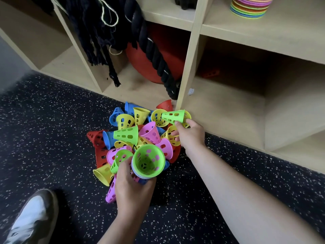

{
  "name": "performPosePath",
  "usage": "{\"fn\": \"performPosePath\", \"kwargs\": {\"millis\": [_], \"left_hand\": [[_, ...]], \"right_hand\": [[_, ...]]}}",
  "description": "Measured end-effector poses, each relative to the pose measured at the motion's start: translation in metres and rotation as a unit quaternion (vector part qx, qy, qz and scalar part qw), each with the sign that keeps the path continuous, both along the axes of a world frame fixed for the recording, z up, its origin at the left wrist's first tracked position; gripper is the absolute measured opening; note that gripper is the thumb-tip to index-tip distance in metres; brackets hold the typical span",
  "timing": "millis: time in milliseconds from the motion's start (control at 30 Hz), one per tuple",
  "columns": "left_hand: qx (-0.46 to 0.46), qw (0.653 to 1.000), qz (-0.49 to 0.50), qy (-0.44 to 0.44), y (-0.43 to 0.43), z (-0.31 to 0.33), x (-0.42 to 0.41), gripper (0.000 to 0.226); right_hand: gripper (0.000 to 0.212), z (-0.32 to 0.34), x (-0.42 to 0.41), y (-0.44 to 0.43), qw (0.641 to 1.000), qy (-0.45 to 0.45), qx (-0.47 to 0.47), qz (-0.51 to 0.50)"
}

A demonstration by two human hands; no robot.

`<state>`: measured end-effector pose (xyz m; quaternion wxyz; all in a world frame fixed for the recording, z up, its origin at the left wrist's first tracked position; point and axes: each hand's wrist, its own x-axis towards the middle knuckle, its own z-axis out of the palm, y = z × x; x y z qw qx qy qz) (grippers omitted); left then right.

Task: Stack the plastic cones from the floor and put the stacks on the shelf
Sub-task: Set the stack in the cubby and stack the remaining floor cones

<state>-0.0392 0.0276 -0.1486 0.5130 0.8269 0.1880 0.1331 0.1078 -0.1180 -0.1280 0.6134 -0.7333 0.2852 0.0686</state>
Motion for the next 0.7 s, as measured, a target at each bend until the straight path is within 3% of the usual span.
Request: {"fn": "performPosePath", "kwargs": {"millis": [133,333,500,633,700], "left_hand": [[-0.021,1.0,0.003,0.0,0.003,-0.001,0.002,0.057],[0.005,1.0,-0.005,0.003,0.005,0.0,0.002,0.058],[0.021,1.0,-0.004,-0.006,0.003,0.002,0.002,0.056],[0.023,1.0,-0.014,-0.008,0.0,0.005,0.002,0.056],[0.023,1.0,-0.009,-0.015,0.001,0.004,0.003,0.056]], "right_hand": [[0.028,0.007,-0.003,0.006,0.994,-0.018,0.094,-0.047],[0.011,0.042,-0.05,-0.009,0.979,-0.183,-0.015,0.087],[0.015,0.079,-0.1,-0.019,0.92,-0.321,-0.046,0.221],[0.028,0.075,-0.11,-0.015,0.865,-0.358,-0.099,0.337],[0.032,0.065,-0.103,-0.019,0.863,-0.368,-0.093,0.333]]}}
